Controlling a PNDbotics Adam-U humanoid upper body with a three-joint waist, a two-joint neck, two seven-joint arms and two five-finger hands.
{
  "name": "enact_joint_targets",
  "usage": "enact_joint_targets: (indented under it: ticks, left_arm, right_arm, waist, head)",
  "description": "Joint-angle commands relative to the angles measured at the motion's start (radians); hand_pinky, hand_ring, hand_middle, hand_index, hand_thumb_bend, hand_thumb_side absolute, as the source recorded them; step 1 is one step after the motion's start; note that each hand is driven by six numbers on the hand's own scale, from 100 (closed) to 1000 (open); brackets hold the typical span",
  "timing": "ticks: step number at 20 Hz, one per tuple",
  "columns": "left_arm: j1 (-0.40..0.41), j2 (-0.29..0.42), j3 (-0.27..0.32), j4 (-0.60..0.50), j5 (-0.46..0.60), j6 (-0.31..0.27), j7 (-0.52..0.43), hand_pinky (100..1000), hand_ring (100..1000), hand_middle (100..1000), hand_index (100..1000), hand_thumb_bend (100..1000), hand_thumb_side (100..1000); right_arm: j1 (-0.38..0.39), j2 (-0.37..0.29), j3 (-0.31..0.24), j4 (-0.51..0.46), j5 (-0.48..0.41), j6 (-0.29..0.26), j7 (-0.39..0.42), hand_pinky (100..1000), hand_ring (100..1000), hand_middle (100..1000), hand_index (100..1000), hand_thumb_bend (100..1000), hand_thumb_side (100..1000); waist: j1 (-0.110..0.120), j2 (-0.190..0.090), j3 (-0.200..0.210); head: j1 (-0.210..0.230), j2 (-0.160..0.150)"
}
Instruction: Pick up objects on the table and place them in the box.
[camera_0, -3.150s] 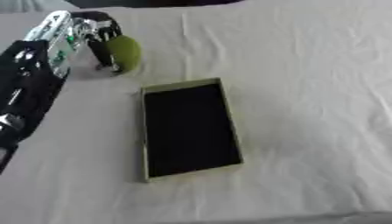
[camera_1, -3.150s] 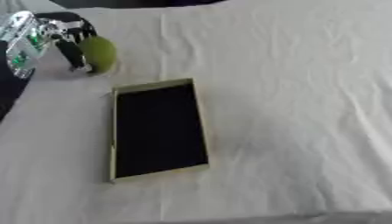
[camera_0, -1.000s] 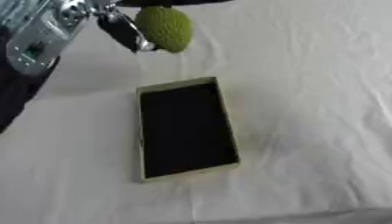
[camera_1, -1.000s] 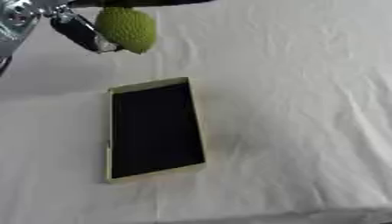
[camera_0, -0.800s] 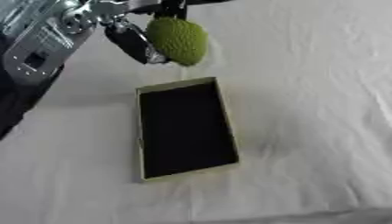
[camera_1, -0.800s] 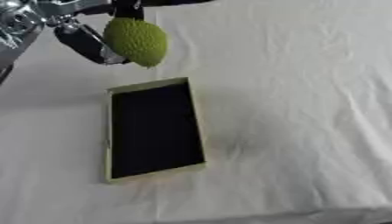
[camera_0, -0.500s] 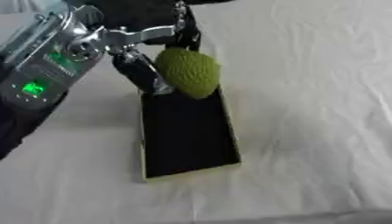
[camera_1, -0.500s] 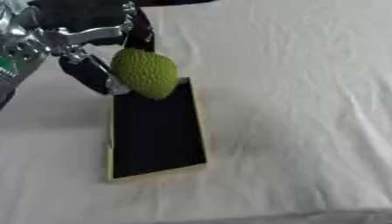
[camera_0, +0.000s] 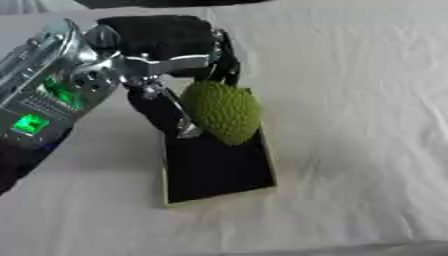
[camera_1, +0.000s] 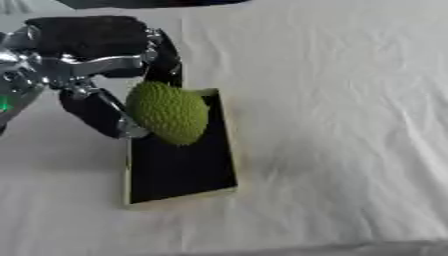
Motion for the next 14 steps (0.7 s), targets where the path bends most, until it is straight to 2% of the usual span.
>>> enact_joint_targets:
  ticks: [1,3,4,7,14]
  left_arm:
    - [-0.011,0.011,0.0,-0.01,0.003,0.014,-0.014,509,487,439,604,392,100]
    - [-0.01,0.009,-0.001,-0.007,0.001,0.013,-0.015,509,487,439,604,392,100]
    - [-0.007,0.005,-0.007,0.0,0.001,0.014,-0.018,552,519,474,641,420,100]
    - [-0.001,-0.013,-0.024,0.033,-0.005,0.013,-0.026,569,533,487,653,433,100]
    - [0.013,-0.038,-0.057,0.103,-0.039,-0.023,-0.032,622,582,540,692,468,100]
  right_arm:
    - [-0.011,-0.014,-0.008,-0.016,-0.005,0.0,0.003,865,698,616,818,100,643]
    - [-0.011,-0.014,-0.008,-0.016,-0.005,0.0,0.003,865,698,616,818,100,643]
    - [-0.011,-0.013,-0.008,-0.016,-0.005,0.0,0.003,865,698,616,818,100,642]
    - [-0.011,-0.011,-0.008,-0.016,-0.005,0.001,0.005,866,698,616,818,100,642]
    - [-0.011,-0.008,-0.009,-0.016,-0.004,0.004,0.007,866,698,615,818,100,641]
  waist:
    - [-0.007,-0.017,-0.001]
    - [-0.007,-0.017,-0.001]
    - [-0.007,-0.017,-0.002]
    - [-0.007,-0.016,-0.003]
    - [-0.007,-0.015,-0.006]
  head:
    - [0.002,-0.013]
    - [0.002,-0.013]
    - [0.002,-0.014]
    - [0.003,-0.016]
    - [0.006,-0.017]
